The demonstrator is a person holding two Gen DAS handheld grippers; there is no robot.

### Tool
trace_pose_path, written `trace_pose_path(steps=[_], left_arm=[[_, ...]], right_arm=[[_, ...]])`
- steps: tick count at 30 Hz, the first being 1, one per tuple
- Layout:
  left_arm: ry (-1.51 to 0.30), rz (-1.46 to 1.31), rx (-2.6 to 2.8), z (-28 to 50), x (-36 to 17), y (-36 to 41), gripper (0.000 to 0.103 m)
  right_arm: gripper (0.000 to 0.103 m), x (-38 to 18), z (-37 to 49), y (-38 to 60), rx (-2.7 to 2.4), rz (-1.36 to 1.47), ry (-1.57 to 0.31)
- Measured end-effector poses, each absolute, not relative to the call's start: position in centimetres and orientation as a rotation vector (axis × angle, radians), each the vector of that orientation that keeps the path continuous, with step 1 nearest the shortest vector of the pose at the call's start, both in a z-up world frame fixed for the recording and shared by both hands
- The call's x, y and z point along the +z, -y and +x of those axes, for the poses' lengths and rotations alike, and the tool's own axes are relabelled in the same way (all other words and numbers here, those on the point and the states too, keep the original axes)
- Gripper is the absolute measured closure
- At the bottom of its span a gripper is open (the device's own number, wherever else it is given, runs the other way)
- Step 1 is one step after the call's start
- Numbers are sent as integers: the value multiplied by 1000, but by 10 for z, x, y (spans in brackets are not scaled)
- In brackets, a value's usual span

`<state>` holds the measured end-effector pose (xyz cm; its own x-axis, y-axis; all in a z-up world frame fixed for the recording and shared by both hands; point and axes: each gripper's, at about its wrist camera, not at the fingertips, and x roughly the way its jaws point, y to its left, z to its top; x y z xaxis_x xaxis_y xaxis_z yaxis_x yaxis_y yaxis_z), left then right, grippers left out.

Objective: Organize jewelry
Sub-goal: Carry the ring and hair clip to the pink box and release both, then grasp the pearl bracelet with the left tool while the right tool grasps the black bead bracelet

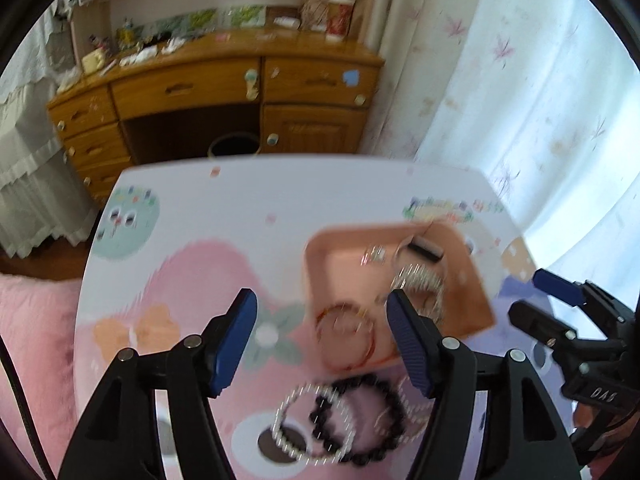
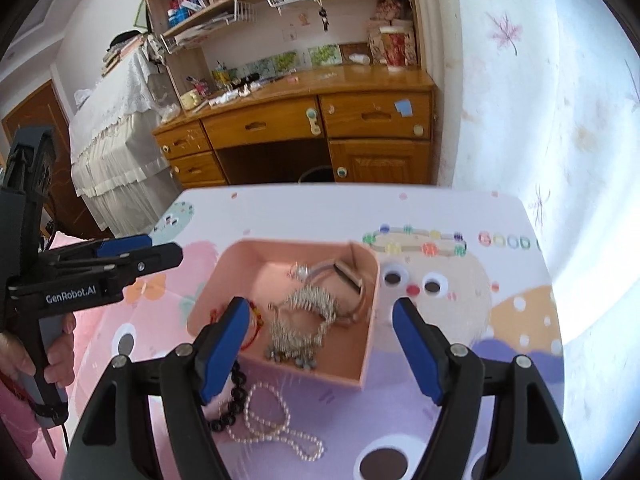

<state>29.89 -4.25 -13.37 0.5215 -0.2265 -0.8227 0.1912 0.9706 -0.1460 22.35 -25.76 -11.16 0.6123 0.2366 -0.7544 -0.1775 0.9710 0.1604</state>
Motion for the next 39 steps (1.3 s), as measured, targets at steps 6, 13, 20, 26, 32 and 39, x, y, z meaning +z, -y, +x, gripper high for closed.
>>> trace_pose_path(steps=[6,13,20,26,32,39], left_arm=[[-1090,-98,-250,269,-163,28,37],[-1177,-110,-221,236,-190,19,37],[-1234,-165,-160,227,-213,12,37],[-1216,-154,-94,231,-221,5,51],[-1198,-138,-83,235,-224,2,63],[-1196,-100,-61,242,-224,6,82]], right_arm=[[29,-137,205,256,244,110,-996],[29,-166,182,255,265,100,-1147],[29,-181,172,248,299,303,-1242],[35,-189,177,217,336,354,-1262],[54,-189,190,186,326,196,-1232],[68,-189,202,162,324,-39,-1207]])
